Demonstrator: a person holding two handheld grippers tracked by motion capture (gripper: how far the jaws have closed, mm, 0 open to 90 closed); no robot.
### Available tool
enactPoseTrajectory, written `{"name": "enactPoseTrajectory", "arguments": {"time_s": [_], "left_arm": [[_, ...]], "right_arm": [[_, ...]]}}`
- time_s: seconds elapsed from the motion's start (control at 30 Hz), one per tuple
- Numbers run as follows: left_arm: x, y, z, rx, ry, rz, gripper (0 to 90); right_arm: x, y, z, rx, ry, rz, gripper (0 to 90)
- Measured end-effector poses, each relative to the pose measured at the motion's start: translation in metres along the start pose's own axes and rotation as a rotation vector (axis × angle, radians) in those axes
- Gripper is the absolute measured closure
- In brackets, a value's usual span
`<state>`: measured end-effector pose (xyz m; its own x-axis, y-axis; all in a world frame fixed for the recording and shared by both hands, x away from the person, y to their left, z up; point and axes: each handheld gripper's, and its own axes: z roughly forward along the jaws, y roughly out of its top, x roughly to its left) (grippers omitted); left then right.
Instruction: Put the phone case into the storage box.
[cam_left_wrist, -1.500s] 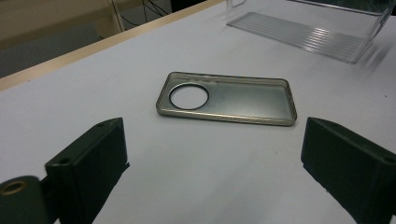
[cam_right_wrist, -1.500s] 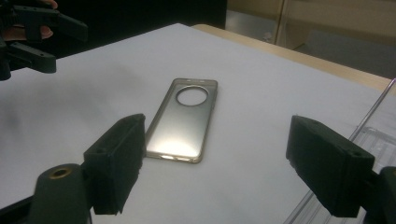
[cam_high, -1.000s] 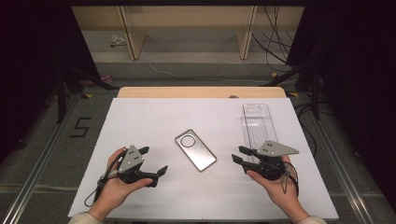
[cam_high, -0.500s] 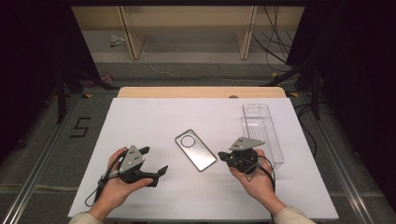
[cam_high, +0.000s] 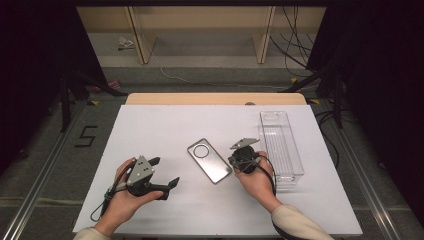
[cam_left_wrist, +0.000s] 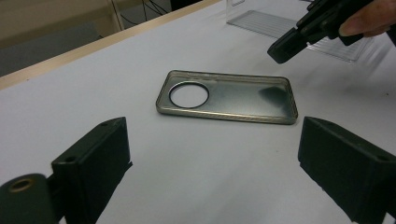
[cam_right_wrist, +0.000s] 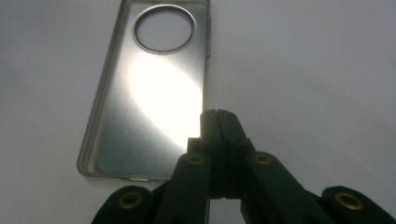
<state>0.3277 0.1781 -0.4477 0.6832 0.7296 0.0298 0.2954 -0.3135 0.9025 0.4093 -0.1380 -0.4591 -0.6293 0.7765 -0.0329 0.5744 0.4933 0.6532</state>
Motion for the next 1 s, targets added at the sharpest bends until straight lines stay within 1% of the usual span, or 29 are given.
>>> {"name": "enactPoseTrajectory", "arguments": {"time_s": [0.03, 0.07, 0.1, 0.17, 0.23, 0.47, 0.53, 0.57, 0.6, 0.63, 0.73, 0.77, 0.87, 0.9, 1.0], "left_arm": [[0.000, 0.000, 0.000, 0.000, 0.001, 0.000, 8.8], [0.000, 0.000, 0.000, 0.000, 0.001, -0.001, 8.8], [0.000, 0.000, 0.000, 0.000, -0.001, -0.002, 8.8], [0.000, 0.000, 0.000, 0.001, -0.001, -0.002, 8.8], [0.000, 0.000, 0.000, 0.002, 0.000, 0.000, 8.9], [0.000, 0.000, 0.000, 0.006, 0.002, -0.001, 9.2], [0.000, 0.000, 0.000, 0.006, 0.001, -0.002, 9.2], [0.000, 0.000, 0.000, 0.006, 0.001, -0.001, 9.3], [0.000, 0.000, 0.000, 0.006, 0.001, -0.001, 9.3], [0.000, -0.001, 0.001, 0.007, 0.001, -0.002, 9.3], [-0.001, -0.001, 0.001, 0.008, 0.001, 0.000, 9.4], [-0.001, 0.000, 0.001, 0.008, 0.002, 0.001, 9.4], [-0.001, -0.001, 0.001, 0.010, 0.001, 0.004, 9.6], [-0.001, -0.001, 0.001, 0.011, 0.000, 0.004, 9.7], [-0.001, -0.001, 0.001, 0.012, 0.000, 0.007, 9.8]], "right_arm": [[-0.002, 0.000, 0.005, 0.020, -0.009, 0.009, 90.0], [-0.002, 0.000, 0.005, 0.020, -0.009, 0.009, 90.0], [-0.003, -0.001, 0.008, 0.032, -0.013, 0.018, 90.0], [-0.004, -0.001, 0.009, 0.035, -0.014, 0.017, 90.0], [-0.004, -0.002, 0.012, 0.055, -0.015, 0.018, 90.0], [-0.001, -0.004, 0.015, 0.095, -0.004, 0.021, 90.0], [-0.001, -0.004, 0.016, 0.096, -0.006, 0.015, 90.0], [0.001, -0.004, 0.016, 0.104, 0.005, 0.016, 90.0], [0.001, -0.004, 0.016, 0.104, 0.005, 0.016, 90.0], [0.003, -0.004, 0.016, 0.107, 0.011, 0.007, 90.0], [0.008, -0.004, 0.016, 0.115, 0.038, 0.002, 90.0], [0.008, -0.004, 0.016, 0.115, 0.038, 0.002, 90.0], [0.017, -0.003, 0.017, 0.119, 0.065, -0.017, 90.0], [0.020, -0.003, 0.017, 0.120, 0.072, -0.017, 90.0], [0.023, -0.003, 0.017, 0.117, 0.078, -0.029, 90.0]]}}
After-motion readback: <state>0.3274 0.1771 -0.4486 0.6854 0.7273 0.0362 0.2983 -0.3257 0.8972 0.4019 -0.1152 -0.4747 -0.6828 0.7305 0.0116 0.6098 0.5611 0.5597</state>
